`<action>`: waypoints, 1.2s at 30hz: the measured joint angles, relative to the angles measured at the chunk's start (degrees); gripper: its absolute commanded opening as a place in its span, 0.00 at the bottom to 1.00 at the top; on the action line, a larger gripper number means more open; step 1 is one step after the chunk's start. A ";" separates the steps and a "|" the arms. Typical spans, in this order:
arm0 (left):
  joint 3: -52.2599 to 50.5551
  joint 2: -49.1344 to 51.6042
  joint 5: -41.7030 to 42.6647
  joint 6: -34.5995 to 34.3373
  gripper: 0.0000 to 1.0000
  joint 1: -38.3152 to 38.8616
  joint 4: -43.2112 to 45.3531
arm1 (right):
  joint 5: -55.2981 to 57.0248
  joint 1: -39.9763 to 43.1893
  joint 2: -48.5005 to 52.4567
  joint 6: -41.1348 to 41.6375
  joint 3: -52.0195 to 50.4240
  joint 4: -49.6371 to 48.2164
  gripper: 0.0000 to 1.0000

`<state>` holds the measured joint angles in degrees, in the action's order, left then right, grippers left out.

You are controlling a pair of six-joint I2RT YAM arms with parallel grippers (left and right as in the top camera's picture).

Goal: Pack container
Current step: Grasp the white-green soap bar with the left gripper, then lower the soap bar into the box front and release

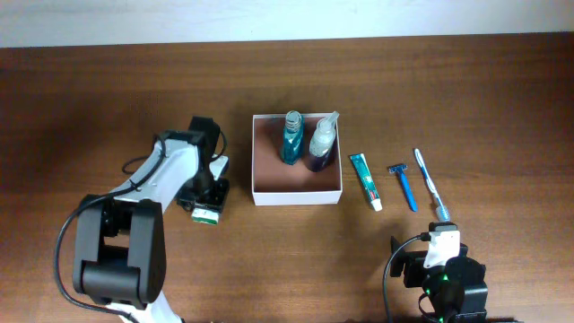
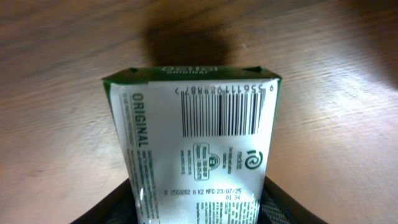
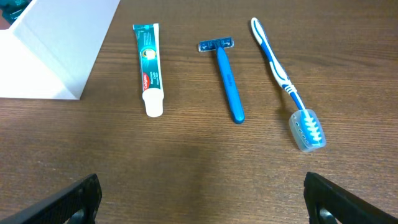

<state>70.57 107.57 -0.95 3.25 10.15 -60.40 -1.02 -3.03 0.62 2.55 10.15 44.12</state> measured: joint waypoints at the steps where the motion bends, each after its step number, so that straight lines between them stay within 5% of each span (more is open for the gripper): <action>1: 2.84 0.02 -0.13 0.00 0.39 0.00 -3.43 | 0.00 0.00 0.00 0.02 0.00 0.00 0.99; 10: 23.80 -3.48 0.09 2.10 0.31 2.69 -14.71 | 0.02 0.00 0.00 0.04 0.00 0.00 0.99; 24: 23.71 -6.99 2.97 26.36 0.28 20.92 -5.07 | 0.00 0.00 0.00 0.00 0.00 0.00 0.99; 32: 22.58 -0.70 3.13 32.81 0.29 21.66 -0.44 | 0.00 0.00 0.00 0.02 0.00 0.00 0.99; 36: 21.90 3.13 3.10 33.27 0.55 21.66 -0.20 | 0.00 0.00 0.00 0.02 0.00 0.00 0.99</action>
<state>92.47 110.69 2.15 36.51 31.81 -60.60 -1.02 -3.03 0.62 2.57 10.15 44.12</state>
